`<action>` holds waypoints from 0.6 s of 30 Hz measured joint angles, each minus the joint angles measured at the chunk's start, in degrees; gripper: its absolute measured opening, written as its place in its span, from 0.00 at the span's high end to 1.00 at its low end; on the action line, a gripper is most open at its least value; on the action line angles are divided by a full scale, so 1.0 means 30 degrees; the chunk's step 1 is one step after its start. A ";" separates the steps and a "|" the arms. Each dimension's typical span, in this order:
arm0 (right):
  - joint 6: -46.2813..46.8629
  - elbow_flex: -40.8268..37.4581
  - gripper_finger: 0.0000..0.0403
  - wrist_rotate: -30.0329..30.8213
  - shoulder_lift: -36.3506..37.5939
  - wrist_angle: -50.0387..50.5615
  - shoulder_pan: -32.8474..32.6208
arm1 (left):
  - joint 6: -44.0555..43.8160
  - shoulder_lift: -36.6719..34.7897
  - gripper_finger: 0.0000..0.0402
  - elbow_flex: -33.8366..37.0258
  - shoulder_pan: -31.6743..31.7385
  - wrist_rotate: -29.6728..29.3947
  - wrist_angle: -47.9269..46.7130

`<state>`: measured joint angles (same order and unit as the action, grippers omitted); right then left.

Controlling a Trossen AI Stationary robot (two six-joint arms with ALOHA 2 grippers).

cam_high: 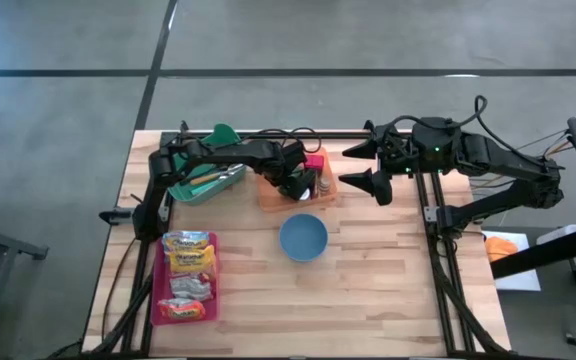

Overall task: Pick & Place Food Item
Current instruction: Put the green spice bottle into the orange bin

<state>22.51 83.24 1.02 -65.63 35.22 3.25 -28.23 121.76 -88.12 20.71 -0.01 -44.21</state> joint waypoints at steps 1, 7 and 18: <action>-0.0011 0.0000 0.07 0.0000 0.0000 0.0000 0.0000 | 0.0007 -0.0140 0.59 0.0032 0.0007 0.0007 -0.0102; -0.0698 0.0000 0.07 0.0035 0.0000 0.0003 0.0000 | 0.1139 -0.1217 0.59 0.0206 0.0073 -0.0248 -0.1028; -0.4391 0.0000 0.07 0.0162 -0.0038 0.0850 0.0007 | 0.2146 -0.2136 0.60 0.0197 0.0131 0.0853 -0.3415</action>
<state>9.33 83.24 1.50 -65.74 37.77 3.27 -21.80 115.35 -87.53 21.10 2.55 -54.45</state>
